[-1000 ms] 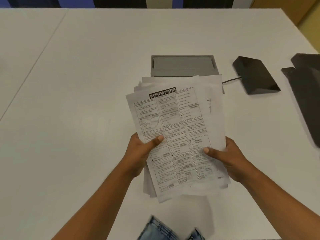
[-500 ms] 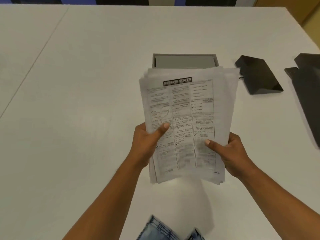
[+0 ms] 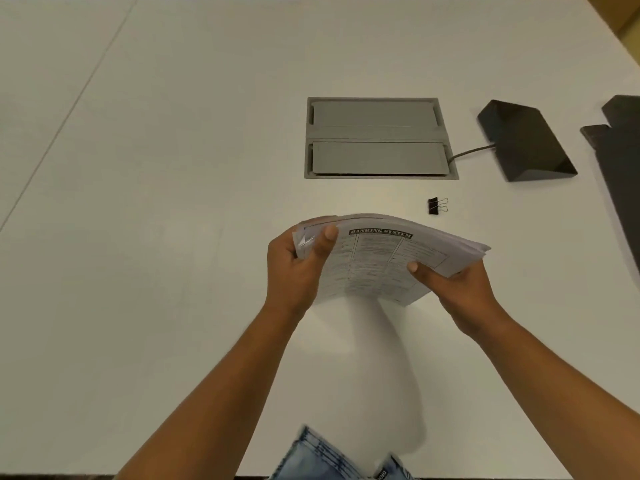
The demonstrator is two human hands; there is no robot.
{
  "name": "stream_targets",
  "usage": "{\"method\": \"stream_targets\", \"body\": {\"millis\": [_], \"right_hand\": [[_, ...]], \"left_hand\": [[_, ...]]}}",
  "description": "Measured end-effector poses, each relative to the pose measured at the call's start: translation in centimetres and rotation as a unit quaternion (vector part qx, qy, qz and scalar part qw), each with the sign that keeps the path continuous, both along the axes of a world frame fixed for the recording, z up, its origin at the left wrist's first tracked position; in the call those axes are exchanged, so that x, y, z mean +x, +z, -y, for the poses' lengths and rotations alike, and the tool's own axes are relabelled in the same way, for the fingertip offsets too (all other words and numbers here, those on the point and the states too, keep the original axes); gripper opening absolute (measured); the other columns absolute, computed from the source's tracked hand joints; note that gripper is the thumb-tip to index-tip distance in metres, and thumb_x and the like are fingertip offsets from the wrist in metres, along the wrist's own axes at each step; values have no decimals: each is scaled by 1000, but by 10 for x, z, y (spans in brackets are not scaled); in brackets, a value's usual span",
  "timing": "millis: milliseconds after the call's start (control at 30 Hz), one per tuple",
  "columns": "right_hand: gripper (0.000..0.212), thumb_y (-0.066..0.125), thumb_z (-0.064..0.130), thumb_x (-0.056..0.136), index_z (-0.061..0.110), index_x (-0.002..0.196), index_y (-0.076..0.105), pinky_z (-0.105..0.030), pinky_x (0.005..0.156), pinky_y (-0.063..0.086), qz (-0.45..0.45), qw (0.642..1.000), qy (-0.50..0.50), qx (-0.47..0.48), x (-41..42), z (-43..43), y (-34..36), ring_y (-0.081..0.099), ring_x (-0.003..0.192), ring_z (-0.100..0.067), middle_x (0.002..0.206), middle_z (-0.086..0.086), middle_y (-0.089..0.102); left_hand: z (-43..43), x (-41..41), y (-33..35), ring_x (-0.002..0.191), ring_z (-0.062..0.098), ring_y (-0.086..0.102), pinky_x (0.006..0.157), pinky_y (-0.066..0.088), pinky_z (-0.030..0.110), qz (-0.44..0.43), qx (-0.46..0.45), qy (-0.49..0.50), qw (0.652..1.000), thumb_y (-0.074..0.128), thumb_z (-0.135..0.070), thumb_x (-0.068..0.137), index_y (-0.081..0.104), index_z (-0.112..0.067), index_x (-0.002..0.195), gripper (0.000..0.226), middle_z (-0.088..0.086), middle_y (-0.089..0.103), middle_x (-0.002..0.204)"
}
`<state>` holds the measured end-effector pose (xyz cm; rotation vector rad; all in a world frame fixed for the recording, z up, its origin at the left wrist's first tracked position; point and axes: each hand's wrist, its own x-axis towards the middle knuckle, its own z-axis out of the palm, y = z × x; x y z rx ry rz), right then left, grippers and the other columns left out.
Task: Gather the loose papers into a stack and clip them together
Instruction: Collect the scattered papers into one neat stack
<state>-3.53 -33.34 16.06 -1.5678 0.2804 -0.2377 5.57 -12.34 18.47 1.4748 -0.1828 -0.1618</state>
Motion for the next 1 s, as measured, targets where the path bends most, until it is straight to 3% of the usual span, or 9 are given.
{"method": "stream_targets", "body": {"millis": [133,233,400,500,600,667,733,867,1000], "right_hand": [[36,79,20,80,42,108,73,-23,79,56,-8,1000,11,-7,-1,7,-2,70,104,-12,110,8,76],[38,77,20,79,42,109,72,-25,81,56,-21,1000,15,5,-2,11,-8,70,107,-15,113,5,75],[41,76,18,79,45,109,71,-24,81,57,-30,999,32,4,1,14,-18,70,106,-12,112,9,75],[40,77,20,79,43,111,70,-28,84,58,-37,998,45,12,6,18,-23,69,108,-15,115,5,74],[42,81,24,78,44,113,68,-26,82,58,-48,997,62,9,11,19,-28,68,108,-13,115,6,74],[44,81,24,76,47,111,67,-25,80,58,-60,997,57,-4,12,16,-35,68,106,-10,113,11,74],[45,81,24,75,51,108,66,-25,80,59,-66,997,46,-11,12,9,-42,68,105,-7,111,15,73],[44,76,19,84,55,109,66,-31,85,59,-66,997,-8,-42,9,-10,-48,68,108,-9,115,16,72],[41,70,18,89,53,111,67,-24,86,57,-26,996,-56,-57,8,-22,-35,67,110,-8,116,19,72]], "left_hand": [[7,3,8,79,10,72,69,54,24,-22,18,23,999,47,-51,92,79,-33,78,39,-10,77,81],[6,5,6,85,14,72,75,52,27,-38,1,29,999,42,-35,89,77,-24,84,38,-4,80,85],[-1,8,4,90,15,73,73,53,17,12,9,-14,1000,42,-71,83,75,-30,94,54,1,80,93],[-13,8,-4,99,23,72,80,59,30,55,56,-62,995,55,-89,65,69,-31,109,74,4,76,105],[-22,5,-17,108,20,70,86,61,40,26,70,-83,994,80,-65,65,70,-40,111,53,-3,74,114],[-22,5,-29,104,7,71,84,61,31,46,116,-93,988,85,-40,74,71,-49,107,36,-15,76,108],[-22,5,-41,98,1,71,82,60,27,40,128,-98,986,83,-25,81,71,-55,102,38,-23,76,103],[-17,11,-53,83,2,73,76,64,44,-29,112,-103,988,74,-32,85,73,-56,83,24,-22,76,86],[-21,21,-41,91,-4,72,73,61,22,41,50,-107,992,72,-22,91,70,-59,96,38,-29,75,94]]}}
